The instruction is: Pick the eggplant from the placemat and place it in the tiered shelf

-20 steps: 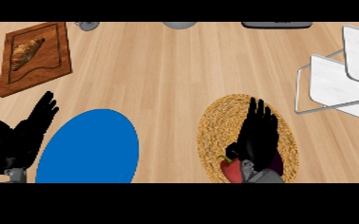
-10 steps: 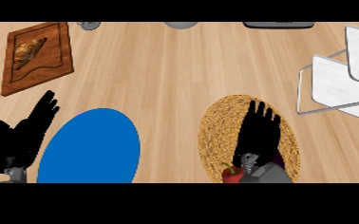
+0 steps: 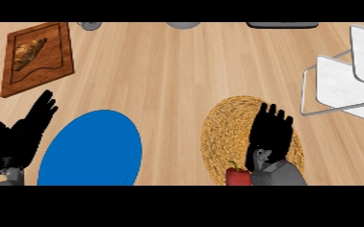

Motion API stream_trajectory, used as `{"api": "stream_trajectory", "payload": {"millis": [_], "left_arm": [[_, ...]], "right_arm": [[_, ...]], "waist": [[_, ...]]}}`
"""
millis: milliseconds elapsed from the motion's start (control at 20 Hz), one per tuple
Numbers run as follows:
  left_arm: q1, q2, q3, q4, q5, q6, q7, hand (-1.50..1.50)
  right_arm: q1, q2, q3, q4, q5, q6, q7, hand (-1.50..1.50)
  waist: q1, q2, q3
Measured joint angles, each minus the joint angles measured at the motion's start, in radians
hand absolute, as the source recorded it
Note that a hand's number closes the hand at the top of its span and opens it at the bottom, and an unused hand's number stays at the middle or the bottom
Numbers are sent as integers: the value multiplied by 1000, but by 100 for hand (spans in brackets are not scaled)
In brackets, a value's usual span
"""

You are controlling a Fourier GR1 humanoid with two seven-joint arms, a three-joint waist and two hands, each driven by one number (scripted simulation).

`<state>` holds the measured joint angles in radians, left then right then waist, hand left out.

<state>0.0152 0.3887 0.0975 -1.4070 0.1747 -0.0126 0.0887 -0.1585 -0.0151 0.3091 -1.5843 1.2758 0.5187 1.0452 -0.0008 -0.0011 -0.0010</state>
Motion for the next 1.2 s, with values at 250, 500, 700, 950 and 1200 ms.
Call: {"api": "stream_trajectory", "payload": {"millis": [250, 500, 700, 950, 1200], "left_arm": [[17, -8, 7, -11, -8, -4, -8, 0], [6, -20, 16, -4, -21, -11, -2, 0], [6, -38, 21, -7, -36, -16, -3, 0], [-10, -41, 35, -25, -48, -22, 35, 0], [-6, -46, 58, -15, -55, -42, 17, 0]], "right_arm": [[22, -4, -51, -17, 37, 46, -26, -150], [56, -3, -61, -15, 80, 49, -46, -150], [46, -6, -95, 31, 96, 39, -73, -150], [50, 5, -126, 59, 101, 20, -93, -150], [45, 10, -173, 83, 77, 2, -118, 150]], "waist": [[1, 0, 0], [1, 0, 1], [2, 0, 0], [4, -3, -2], [5, -6, -4]]}}
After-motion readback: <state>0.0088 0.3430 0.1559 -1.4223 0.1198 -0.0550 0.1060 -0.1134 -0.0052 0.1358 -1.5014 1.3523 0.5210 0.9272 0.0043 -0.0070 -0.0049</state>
